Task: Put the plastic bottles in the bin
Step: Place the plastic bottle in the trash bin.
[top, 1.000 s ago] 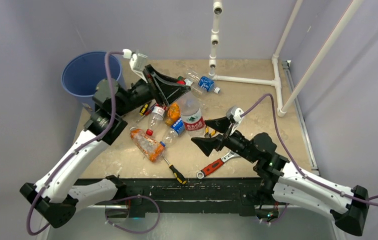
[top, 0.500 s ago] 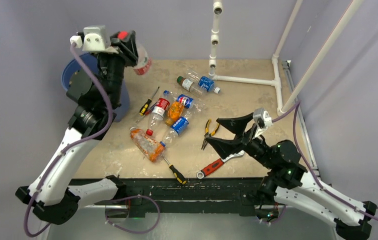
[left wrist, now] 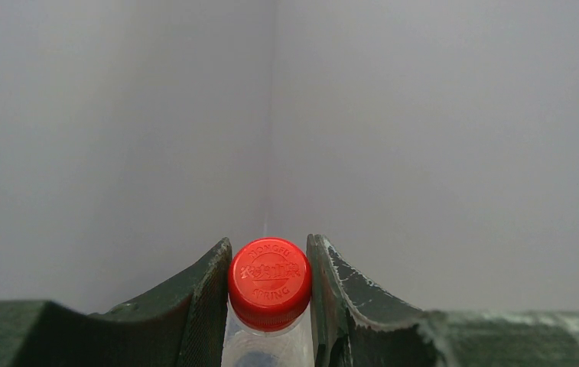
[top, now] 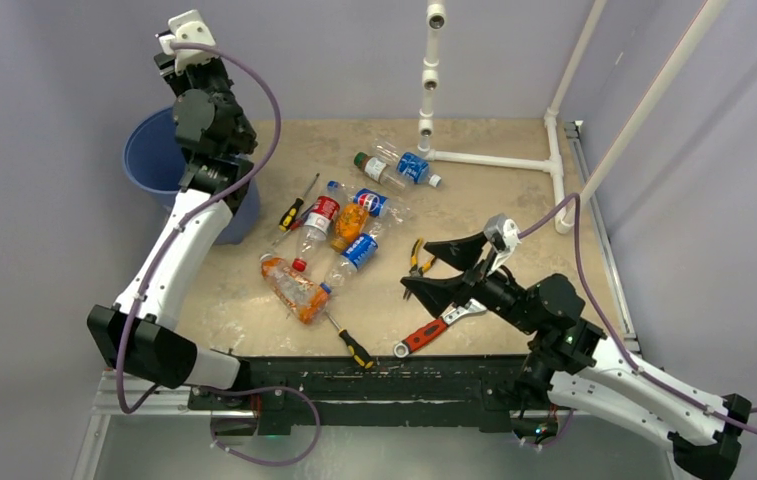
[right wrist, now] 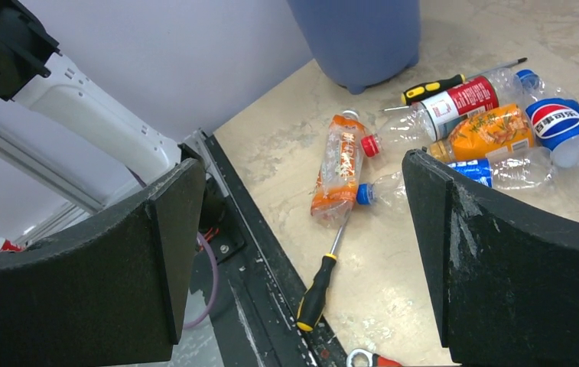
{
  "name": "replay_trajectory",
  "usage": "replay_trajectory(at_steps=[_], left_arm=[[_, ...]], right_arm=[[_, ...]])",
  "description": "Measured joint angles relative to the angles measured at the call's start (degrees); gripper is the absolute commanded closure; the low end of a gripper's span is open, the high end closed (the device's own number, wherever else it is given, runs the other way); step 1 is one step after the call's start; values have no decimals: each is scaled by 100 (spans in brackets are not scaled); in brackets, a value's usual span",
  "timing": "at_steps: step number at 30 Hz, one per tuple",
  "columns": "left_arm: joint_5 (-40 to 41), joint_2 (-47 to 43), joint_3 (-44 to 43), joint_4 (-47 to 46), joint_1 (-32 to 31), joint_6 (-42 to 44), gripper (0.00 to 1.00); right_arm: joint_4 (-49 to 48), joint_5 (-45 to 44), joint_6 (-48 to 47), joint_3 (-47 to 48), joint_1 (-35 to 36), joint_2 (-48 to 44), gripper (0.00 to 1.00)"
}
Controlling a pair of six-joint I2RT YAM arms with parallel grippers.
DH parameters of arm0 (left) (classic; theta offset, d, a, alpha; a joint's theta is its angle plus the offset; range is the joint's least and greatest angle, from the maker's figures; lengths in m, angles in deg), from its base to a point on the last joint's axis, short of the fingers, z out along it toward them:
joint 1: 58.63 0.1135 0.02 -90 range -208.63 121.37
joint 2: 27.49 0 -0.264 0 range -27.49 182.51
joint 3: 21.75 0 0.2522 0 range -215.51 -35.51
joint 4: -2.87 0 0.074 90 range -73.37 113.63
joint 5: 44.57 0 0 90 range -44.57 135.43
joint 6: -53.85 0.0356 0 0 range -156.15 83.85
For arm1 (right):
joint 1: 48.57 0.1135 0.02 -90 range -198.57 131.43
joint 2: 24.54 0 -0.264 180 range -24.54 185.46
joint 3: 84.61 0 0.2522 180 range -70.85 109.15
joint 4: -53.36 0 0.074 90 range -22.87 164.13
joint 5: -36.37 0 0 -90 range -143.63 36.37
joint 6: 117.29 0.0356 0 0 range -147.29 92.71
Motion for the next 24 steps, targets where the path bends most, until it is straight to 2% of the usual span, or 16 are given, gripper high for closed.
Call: replay_trajectory(at_steps=[6,10,19,20,22,23,24], left_arm=[[129,15,688,-304,483,-168,100],[-131,210,1279,-251,868,-693,100],[-977,608,1873,160,1235,-1893,100],[-1021,608,1912,162,1259,-1952,91],[-1086,608,1941,157,1294,-2046,52],[-1104,608,1941,157,1300,-2085,38],[-1126,605,1941,160,1303,-2155,29]], right_arm=[[-2,-85,2,-94,0,-153,1],[42,-103,2,-116,0,-232,1],[138,-153,4,-133,0,-396,1],[142,-160,9,-146,0,-413,1],[162,-201,20,-175,0,-426,1],[188,-212,22,-179,0,-428,1],[212,-232,24,-186,0,-428,1]])
